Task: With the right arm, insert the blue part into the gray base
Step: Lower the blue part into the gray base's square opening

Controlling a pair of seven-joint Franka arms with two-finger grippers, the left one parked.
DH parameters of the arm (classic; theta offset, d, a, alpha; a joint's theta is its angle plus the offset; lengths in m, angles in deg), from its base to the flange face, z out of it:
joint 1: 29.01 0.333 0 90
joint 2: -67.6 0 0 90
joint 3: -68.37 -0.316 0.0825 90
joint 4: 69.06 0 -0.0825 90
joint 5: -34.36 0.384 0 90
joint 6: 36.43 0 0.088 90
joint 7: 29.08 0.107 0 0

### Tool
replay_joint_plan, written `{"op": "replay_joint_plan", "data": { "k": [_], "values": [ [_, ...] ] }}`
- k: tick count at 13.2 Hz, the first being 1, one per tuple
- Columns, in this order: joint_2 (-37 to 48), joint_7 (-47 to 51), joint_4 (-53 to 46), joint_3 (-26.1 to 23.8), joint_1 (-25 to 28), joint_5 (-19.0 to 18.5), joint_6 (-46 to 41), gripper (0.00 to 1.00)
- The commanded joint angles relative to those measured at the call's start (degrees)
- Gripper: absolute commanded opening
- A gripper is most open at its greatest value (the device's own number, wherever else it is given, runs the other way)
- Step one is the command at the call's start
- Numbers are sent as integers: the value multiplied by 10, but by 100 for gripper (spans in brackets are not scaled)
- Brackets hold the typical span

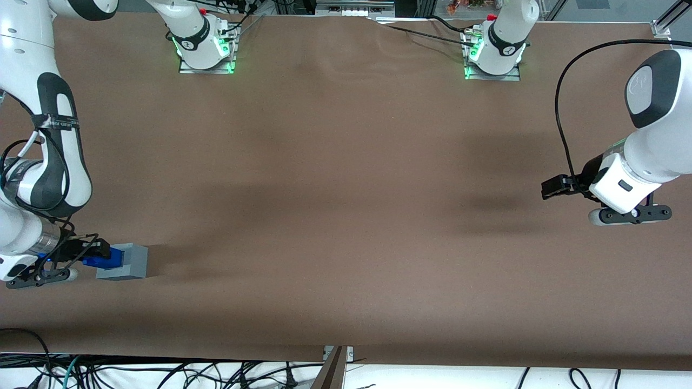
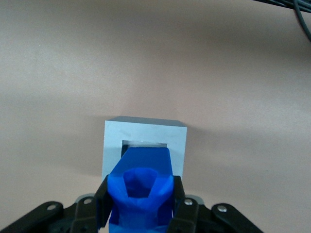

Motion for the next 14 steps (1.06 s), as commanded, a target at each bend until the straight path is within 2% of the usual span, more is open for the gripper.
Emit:
{"op": "replay_joint_plan", "data": {
  "k": [1,11,14],
  "values": [
    [-17,2,10,-7,0,13,-2,30],
    [-31,1,10,-6,-5,18,3,30],
    [-38,16,10,-5,-9,36,5,31]
  ]
}}
